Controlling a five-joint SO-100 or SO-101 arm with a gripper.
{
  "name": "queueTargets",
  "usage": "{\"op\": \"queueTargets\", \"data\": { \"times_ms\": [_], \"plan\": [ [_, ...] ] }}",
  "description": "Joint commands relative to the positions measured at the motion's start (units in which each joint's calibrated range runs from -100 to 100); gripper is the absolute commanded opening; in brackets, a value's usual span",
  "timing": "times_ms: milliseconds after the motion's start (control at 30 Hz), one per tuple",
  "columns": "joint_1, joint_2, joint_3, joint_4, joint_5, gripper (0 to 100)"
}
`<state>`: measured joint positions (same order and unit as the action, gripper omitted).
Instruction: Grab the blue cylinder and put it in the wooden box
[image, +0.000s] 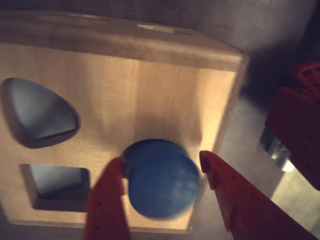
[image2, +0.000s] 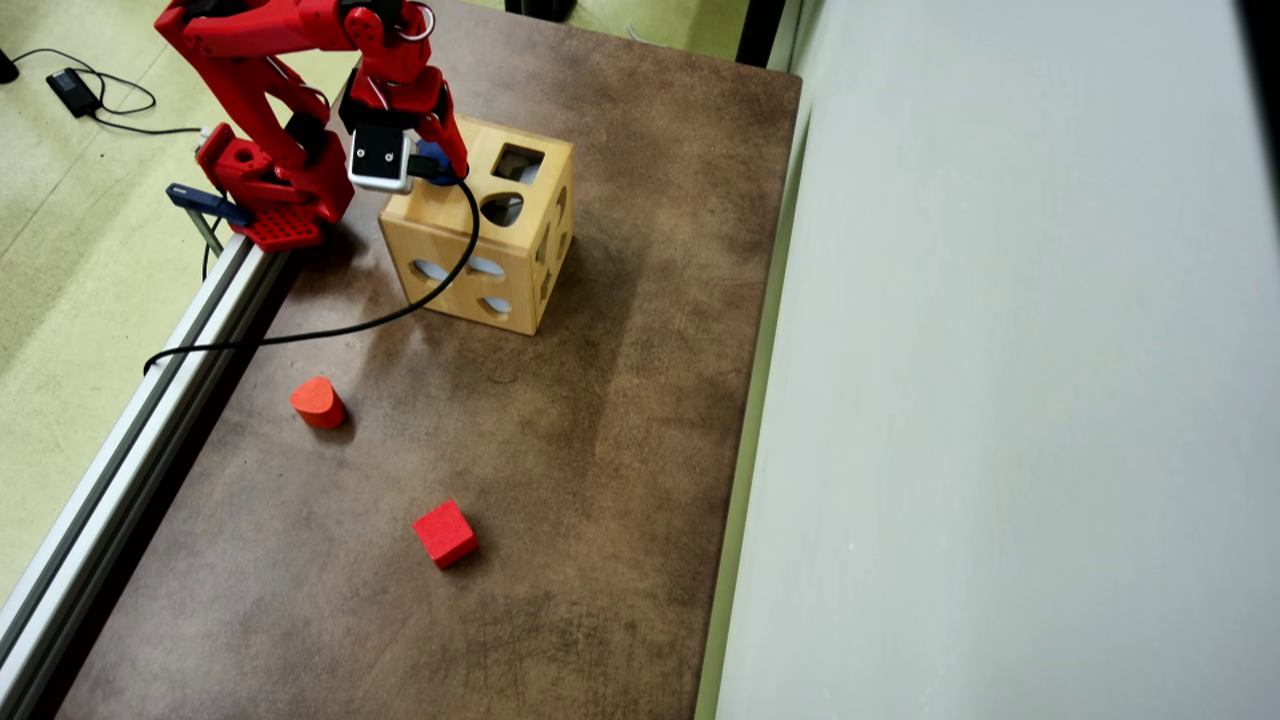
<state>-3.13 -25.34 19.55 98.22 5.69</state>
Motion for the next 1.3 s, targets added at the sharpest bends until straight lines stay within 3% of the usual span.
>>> {"op": "queueTargets", "data": {
  "times_ms": [0,367,1033,1267],
  "plan": [
    [-0.3,-0.9,-0.6,-0.2,0.2,38],
    [-0.3,-3.4,-1.3,-0.2,0.2,38],
    [0.6,-68.5,0.6,-0.2,-0.3,38],
    [0.6,-70.1,1.2,-0.2,-0.3,38]
  ]
}}
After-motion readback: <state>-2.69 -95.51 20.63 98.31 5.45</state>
